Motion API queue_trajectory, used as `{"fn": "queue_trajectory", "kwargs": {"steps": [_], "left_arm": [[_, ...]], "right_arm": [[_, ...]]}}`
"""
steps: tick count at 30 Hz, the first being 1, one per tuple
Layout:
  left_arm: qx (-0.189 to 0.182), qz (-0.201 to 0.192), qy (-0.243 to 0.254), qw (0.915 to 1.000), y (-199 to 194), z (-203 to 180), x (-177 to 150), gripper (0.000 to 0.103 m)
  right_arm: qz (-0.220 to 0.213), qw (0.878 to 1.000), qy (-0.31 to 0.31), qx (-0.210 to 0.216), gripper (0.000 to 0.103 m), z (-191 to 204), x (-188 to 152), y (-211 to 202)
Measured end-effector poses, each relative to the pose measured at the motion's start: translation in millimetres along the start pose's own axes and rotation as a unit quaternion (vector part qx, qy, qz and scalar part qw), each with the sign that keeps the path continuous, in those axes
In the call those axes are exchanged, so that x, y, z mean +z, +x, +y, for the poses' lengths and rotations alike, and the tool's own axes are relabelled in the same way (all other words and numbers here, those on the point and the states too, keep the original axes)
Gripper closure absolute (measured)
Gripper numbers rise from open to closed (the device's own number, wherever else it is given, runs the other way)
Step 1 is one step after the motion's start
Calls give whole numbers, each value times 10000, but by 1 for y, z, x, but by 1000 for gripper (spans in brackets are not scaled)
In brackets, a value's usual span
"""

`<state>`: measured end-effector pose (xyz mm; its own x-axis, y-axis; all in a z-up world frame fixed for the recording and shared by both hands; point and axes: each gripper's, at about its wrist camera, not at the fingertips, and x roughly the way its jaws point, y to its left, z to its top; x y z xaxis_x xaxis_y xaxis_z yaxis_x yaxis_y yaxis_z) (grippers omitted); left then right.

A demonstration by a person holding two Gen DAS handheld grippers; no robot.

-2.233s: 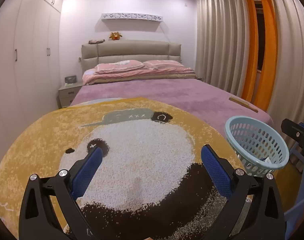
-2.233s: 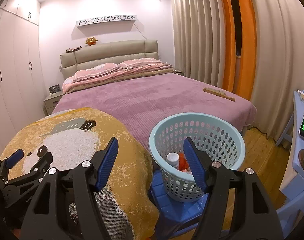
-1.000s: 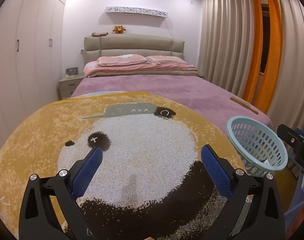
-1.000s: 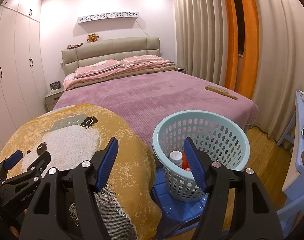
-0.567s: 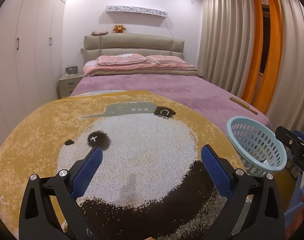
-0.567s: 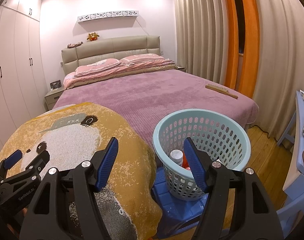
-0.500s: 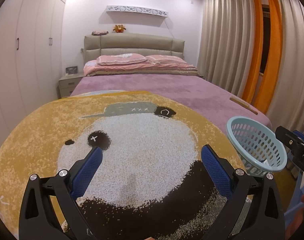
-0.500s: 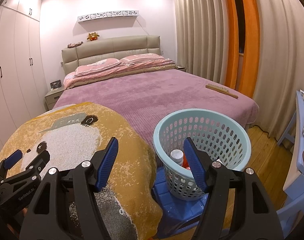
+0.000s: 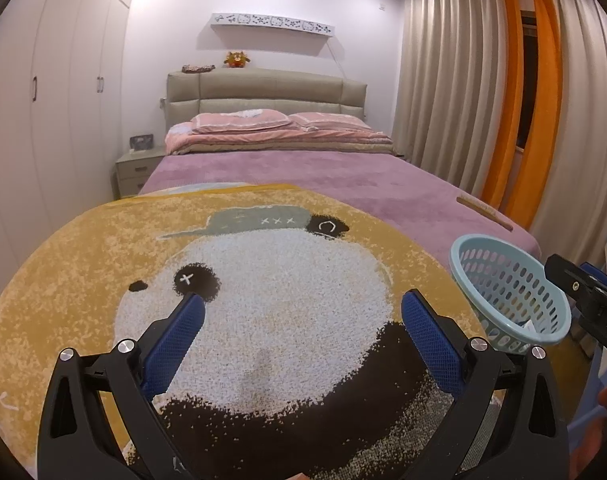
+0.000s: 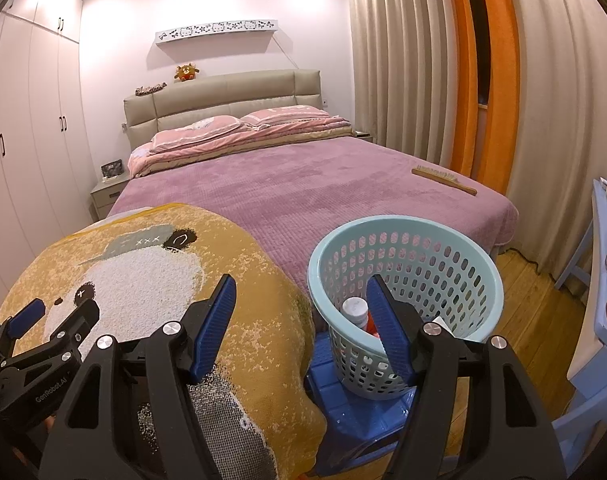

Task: Collect trash

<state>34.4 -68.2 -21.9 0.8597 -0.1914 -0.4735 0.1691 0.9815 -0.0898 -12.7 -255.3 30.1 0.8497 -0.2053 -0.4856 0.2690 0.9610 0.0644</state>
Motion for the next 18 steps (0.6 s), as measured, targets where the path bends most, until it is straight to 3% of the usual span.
{"fn": "queue_trajectory", "kwargs": {"steps": [18], "left_arm": [[52, 56, -60, 10000, 1, -1, 0, 7]], "right_arm": [[8, 10000, 12, 13, 39, -2, 1, 1]]}}
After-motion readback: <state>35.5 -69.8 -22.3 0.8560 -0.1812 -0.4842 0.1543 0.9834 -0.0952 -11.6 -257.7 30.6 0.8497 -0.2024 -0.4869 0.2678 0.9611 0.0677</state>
